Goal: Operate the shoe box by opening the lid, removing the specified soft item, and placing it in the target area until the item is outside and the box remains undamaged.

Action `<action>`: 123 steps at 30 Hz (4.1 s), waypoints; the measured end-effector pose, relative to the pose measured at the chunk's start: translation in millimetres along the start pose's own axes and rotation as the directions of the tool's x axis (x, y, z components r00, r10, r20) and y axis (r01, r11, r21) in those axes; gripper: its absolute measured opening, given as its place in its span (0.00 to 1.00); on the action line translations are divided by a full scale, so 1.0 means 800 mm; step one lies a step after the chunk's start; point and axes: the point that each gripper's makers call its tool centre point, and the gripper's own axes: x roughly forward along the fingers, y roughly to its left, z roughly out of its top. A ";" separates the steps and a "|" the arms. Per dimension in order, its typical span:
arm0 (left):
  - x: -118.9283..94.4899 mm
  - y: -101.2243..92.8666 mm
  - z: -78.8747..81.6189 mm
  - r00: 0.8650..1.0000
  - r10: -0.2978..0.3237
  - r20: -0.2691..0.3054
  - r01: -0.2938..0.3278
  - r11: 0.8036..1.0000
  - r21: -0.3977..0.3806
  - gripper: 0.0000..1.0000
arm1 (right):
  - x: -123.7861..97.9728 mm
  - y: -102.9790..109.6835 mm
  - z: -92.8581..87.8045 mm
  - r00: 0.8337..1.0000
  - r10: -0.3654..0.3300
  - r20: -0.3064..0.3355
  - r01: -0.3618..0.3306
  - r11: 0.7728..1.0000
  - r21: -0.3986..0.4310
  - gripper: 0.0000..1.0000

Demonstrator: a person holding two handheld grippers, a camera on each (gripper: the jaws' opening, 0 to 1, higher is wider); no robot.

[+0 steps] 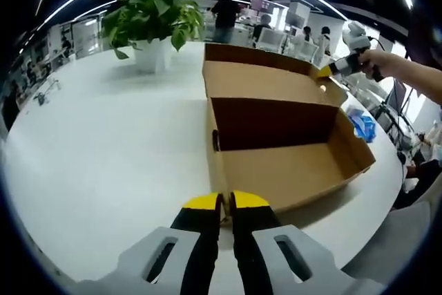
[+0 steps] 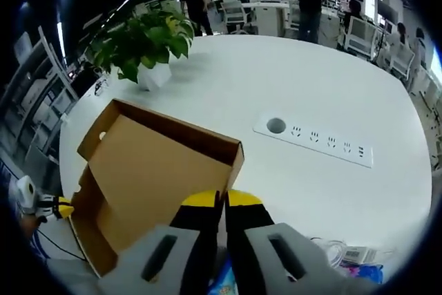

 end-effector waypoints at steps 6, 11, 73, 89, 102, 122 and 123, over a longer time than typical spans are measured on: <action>0.000 0.000 -0.001 1.000 -0.001 0.002 0.001 1.000 0.001 0.02 | -0.016 0.007 0.005 0.999 0.010 0.038 -0.009 1.000 -0.010 0.00; 0.000 -0.001 0.000 1.000 -0.001 0.004 0.001 1.000 0.003 0.02 | -0.030 0.012 0.007 0.997 0.020 0.068 -0.019 1.000 -0.014 0.00; -0.001 -0.002 0.002 1.000 0.005 0.009 -0.005 1.000 0.016 0.03 | -0.138 0.080 -0.050 0.945 0.036 0.324 0.026 0.983 -0.184 0.00; -0.002 -0.003 0.003 1.000 0.018 0.012 -0.018 0.999 0.034 0.03 | -0.147 0.092 -0.083 0.937 0.030 0.347 0.019 0.991 -0.136 0.02; -0.018 0.002 0.022 0.997 0.032 0.068 -0.035 0.998 0.055 0.11 | -0.149 0.100 -0.107 0.935 0.017 0.355 0.035 0.989 -0.142 0.03; -0.059 -0.016 0.128 0.966 -0.020 0.256 -0.046 0.967 0.249 0.21 | -0.146 0.108 -0.133 0.939 0.025 0.344 0.037 0.984 -0.173 0.04; -0.059 -0.018 0.129 0.967 -0.027 0.253 -0.043 0.963 0.266 0.21 | -0.146 0.108 -0.134 0.939 0.027 0.343 0.036 0.984 -0.175 0.04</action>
